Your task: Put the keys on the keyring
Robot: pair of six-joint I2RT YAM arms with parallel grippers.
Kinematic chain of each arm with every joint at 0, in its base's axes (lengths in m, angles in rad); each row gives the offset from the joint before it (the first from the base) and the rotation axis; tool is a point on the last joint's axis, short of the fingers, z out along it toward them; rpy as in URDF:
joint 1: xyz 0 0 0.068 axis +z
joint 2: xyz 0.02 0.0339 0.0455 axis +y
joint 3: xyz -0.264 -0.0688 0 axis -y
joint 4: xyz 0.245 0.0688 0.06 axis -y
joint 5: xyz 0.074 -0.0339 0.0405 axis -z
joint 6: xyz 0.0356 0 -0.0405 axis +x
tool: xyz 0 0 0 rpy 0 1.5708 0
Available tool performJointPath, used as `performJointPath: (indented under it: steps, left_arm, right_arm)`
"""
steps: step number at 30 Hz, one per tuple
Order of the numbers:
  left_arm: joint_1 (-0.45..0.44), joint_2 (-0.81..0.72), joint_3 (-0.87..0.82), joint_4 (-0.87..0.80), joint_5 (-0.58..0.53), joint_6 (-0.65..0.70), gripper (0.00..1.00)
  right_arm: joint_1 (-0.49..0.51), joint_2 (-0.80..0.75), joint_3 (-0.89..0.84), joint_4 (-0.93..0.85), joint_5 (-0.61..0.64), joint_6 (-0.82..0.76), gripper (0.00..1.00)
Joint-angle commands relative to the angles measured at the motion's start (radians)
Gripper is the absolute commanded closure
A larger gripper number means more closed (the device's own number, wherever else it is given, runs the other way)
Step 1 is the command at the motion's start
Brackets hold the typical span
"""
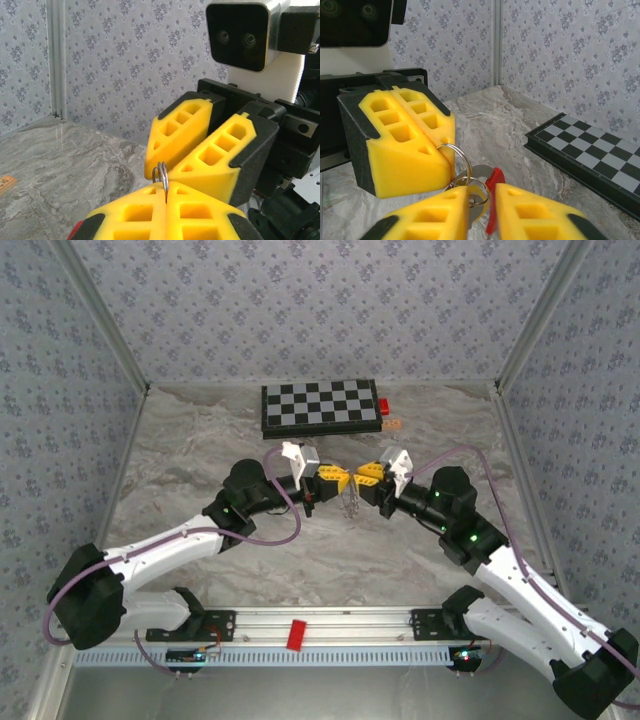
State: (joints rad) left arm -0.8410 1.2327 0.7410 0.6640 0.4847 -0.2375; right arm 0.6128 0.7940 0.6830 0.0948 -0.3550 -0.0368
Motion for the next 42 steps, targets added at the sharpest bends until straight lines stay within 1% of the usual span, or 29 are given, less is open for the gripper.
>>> performJointPath:
  steps: [1,4,10,18,23,25,27,29,30,31,33,36,42]
  left_arm:
    - [-0.011,-0.011,0.023,0.066,0.029,-0.013,1.0]
    - [-0.013,-0.013,0.021,0.075,0.029,-0.017,1.0]
    - [-0.012,-0.012,0.019,0.083,0.022,-0.018,1.0]
    - [-0.013,-0.015,0.014,0.078,0.008,-0.008,1.0]
    - [-0.012,-0.021,0.007,0.072,0.002,-0.002,1.0]
    - [-0.011,-0.024,0.005,0.069,-0.003,-0.001,1.0]
    - [-0.012,-0.024,0.001,0.069,-0.003,0.001,1.0]
    - [-0.011,-0.024,0.001,0.069,-0.003,0.001,1.0]
    - [-0.011,-0.023,0.001,0.07,-0.003,0.001,1.0]
    - [-0.011,-0.022,0.001,0.07,-0.003,0.0,1.0]
    - [-0.011,-0.021,0.003,0.068,-0.002,0.0,1.0]
    - [-0.011,-0.021,0.004,0.066,0.0,-0.001,1.0]
    - [-0.012,-0.019,0.01,0.059,0.008,-0.005,1.0]
  right_arm:
    - [0.001,0.01,-0.007,0.015,-0.003,0.003,0.85]
    - [0.003,0.018,-0.012,0.005,-0.019,0.003,0.89]
    - [0.03,0.028,-0.032,-0.001,-0.029,-0.001,0.91]
    - [0.042,0.005,-0.047,-0.044,-0.004,-0.012,0.89]
    - [-0.004,-0.038,-0.045,-0.061,-0.015,0.021,0.85]
    - [-0.049,-0.059,-0.047,-0.046,-0.044,0.059,0.79]
    - [-0.097,-0.071,-0.051,-0.008,-0.104,0.11,0.77]
    - [-0.149,-0.072,-0.053,0.048,-0.178,0.173,0.73]
    - [-0.164,-0.068,-0.052,0.072,-0.205,0.199,0.7]
    - [-0.176,-0.062,-0.051,0.106,-0.236,0.228,0.64]
    - [-0.188,-0.039,-0.042,0.158,-0.295,0.269,0.6]
    - [-0.189,0.007,-0.019,0.209,-0.363,0.314,0.57]
    - [-0.188,0.079,0.007,0.279,-0.431,0.362,0.57]
